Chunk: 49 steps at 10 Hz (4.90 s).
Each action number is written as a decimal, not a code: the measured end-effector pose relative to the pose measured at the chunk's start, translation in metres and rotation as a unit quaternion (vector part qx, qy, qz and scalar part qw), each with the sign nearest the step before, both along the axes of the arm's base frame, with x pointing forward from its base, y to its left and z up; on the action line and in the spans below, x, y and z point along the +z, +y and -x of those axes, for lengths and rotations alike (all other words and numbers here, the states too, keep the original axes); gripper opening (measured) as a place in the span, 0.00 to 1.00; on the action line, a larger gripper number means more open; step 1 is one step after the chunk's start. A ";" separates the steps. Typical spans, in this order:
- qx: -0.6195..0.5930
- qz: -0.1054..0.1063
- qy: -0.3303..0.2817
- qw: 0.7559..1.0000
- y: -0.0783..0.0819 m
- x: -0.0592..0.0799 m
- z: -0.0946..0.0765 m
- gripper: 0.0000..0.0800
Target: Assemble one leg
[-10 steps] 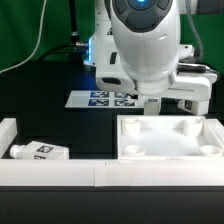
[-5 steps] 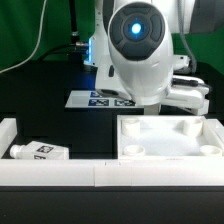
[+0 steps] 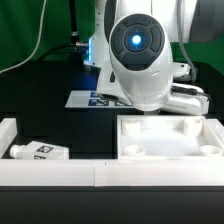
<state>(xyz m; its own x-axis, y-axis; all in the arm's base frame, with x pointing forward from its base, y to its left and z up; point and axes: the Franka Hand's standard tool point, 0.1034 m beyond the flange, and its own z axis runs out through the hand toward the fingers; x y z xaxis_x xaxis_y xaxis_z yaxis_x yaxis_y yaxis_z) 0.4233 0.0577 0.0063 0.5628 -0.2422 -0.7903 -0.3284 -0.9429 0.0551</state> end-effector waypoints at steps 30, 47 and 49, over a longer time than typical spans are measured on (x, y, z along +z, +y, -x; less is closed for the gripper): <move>0.104 0.088 -0.681 0.720 0.022 0.107 -0.204 0.36; 0.128 0.089 -0.696 0.701 0.052 0.079 -0.206 0.36; 0.126 0.090 -0.699 0.699 0.054 0.079 -0.206 0.36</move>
Offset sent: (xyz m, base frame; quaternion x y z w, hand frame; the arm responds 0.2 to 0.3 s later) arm 0.0125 0.0010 0.0363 -0.0091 -0.0215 -0.0526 0.9983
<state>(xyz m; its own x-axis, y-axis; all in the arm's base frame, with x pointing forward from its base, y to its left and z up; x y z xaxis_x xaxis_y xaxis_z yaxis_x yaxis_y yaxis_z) 0.6290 0.1120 0.0853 0.7971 -0.0209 0.6035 -0.0045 -0.9996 -0.0286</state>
